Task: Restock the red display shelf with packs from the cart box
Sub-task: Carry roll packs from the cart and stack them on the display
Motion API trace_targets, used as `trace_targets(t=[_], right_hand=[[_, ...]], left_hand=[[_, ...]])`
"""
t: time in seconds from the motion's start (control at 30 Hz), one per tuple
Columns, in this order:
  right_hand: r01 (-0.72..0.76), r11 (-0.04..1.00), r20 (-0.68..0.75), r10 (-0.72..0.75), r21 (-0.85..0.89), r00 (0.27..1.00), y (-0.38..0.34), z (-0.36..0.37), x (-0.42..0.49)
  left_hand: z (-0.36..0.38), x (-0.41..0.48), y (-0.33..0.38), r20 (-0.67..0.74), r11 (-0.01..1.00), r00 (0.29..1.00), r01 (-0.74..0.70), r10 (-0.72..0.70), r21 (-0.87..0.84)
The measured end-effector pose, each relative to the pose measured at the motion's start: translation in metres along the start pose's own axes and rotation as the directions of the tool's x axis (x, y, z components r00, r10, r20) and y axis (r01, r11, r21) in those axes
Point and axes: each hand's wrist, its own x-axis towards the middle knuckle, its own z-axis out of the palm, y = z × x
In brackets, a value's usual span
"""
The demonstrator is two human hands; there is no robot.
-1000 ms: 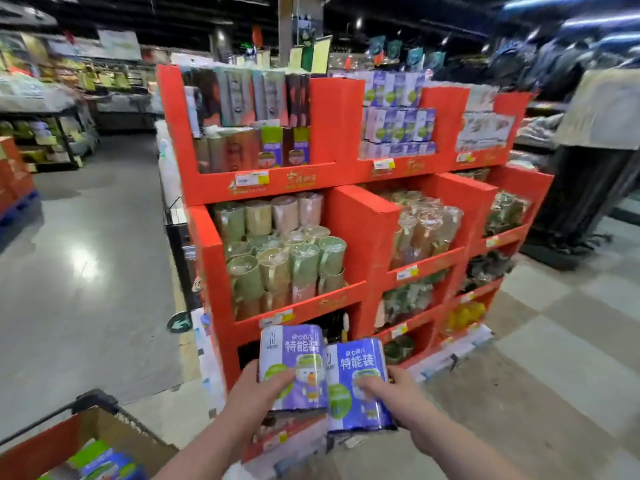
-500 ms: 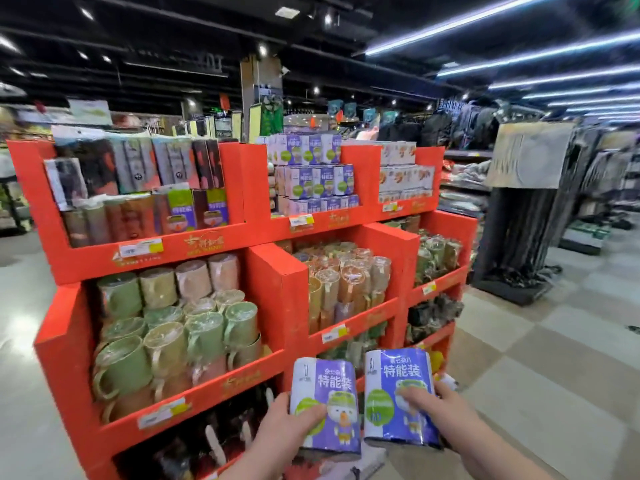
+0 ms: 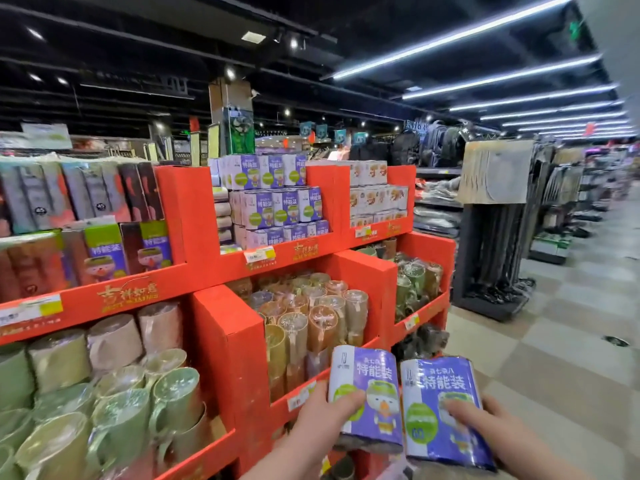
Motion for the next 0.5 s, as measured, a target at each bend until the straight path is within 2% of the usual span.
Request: trace_targets(t=[0.23, 0.37, 0.5], right_hand=[[0.063, 0.998, -0.020, -0.064, -0.030, 0.998, -0.052, 0.016, 0.104], [0.064, 0.998, 0.089, -0.065, 0.014, 0.994, -0.075, 0.039, 0.154], [0.094, 0.996, 0.146, -0.094, 0.008, 0.985, -0.084, 0.062, 0.204]], left_hand=[[-0.009, 0.104, 0.056, 0.025, 0.997, 0.997, -0.074, 0.074, -0.017], [-0.030, 0.151, 0.073, 0.021, 0.992, 0.992, -0.122, 0.122, -0.025], [-0.054, 0.184, 0.083, -0.064, 0.992, 0.990, -0.123, 0.123, -0.007]])
